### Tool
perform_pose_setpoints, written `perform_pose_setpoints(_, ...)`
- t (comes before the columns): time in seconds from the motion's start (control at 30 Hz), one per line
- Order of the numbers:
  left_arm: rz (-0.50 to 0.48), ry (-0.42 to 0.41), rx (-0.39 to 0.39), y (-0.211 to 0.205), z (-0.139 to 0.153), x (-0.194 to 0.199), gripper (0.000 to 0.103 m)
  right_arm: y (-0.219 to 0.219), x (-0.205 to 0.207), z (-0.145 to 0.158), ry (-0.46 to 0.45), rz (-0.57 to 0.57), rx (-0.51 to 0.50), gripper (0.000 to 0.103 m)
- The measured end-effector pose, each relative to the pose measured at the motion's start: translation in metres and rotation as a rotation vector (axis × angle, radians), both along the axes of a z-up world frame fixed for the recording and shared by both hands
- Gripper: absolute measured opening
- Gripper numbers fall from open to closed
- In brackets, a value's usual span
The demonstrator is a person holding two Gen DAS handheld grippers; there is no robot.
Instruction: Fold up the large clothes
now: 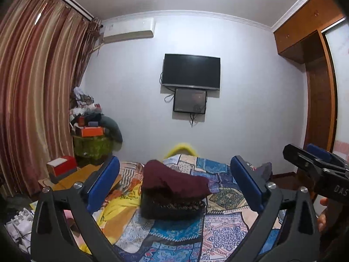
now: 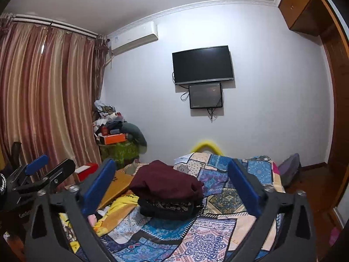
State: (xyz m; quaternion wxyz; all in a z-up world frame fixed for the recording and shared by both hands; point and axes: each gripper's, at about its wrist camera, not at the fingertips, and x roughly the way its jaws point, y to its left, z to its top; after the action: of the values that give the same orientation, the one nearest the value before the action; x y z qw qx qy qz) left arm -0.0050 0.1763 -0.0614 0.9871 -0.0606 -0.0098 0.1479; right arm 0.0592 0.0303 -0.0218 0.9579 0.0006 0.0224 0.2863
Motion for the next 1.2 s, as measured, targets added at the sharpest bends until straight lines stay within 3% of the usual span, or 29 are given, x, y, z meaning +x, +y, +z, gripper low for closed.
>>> perform_pose_setpoints(1.2, -0.008, 0.031, -0.024, -0.001, -0.010, 0.000, 0.102, -0.012, -0.002, -0.010, 0.057, -0.016, -0.021, 0.103)
